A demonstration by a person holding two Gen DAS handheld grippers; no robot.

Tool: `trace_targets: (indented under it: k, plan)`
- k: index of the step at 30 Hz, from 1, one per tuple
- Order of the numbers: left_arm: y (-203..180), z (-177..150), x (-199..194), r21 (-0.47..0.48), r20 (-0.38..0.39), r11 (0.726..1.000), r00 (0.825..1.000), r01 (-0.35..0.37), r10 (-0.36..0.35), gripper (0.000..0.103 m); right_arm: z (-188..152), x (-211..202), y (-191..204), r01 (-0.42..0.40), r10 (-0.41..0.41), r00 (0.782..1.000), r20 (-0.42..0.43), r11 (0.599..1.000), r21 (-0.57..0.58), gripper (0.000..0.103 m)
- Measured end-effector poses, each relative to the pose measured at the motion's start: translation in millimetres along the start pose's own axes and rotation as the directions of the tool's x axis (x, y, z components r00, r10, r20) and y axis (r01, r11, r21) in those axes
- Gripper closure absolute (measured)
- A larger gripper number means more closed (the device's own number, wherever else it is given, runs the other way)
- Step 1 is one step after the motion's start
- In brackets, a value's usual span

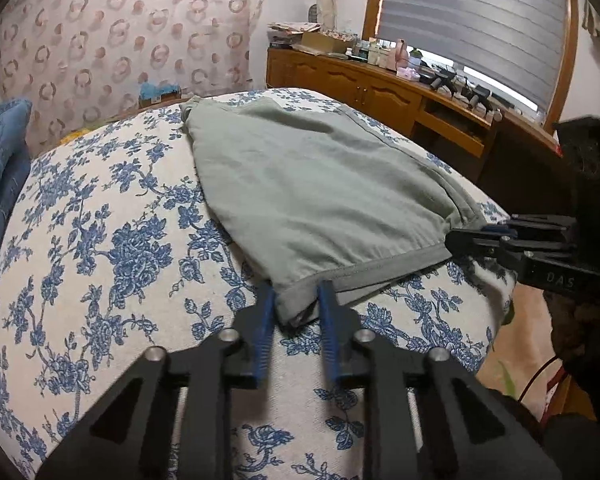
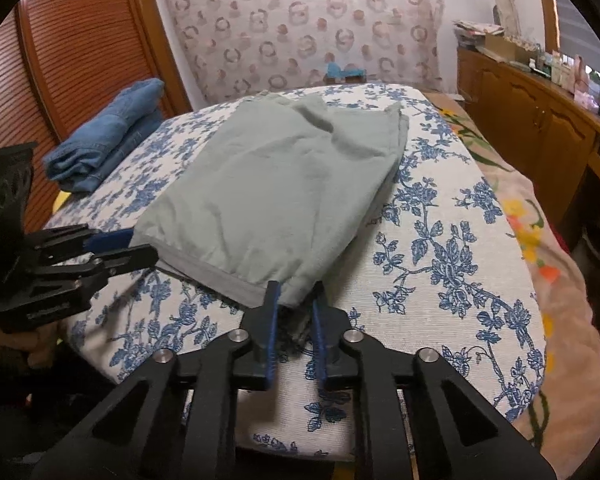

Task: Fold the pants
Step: 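Grasp the hem with both grippers and lift it toward the collar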

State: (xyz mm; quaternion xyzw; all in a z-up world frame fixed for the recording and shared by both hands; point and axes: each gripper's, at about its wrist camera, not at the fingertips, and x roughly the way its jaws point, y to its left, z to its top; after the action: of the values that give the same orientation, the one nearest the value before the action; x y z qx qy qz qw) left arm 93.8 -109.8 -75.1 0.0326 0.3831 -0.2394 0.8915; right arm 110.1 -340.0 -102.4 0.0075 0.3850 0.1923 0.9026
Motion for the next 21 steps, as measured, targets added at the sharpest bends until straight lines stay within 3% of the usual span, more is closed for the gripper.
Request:
trace_targets:
  k: [2, 10, 21]
  plan:
    - [2, 0, -2, -0.009, 0.004, 1.0, 1.0, 0.004, -0.004, 0.094, 1, 0, 0, -0.003, 0.003, 1.0, 0.006, 1.0, -0.001, 0.094]
    - [4, 13, -24, -0.022, 0.057, 0.999, 0.997, 0.046, -0.045, 0.095, 14, -19, 3, -0.035, 0.036, 0.997, 0.067, 0.999, -0.01, 0.095]
    - [1, 64, -87, 0.05, 0.221, 0.998, 0.974, 0.036, -0.046, 0.097, 52, -61, 19, -0.028, 0.043, 0.982, 0.183, 0.996, -0.084, 0.095]
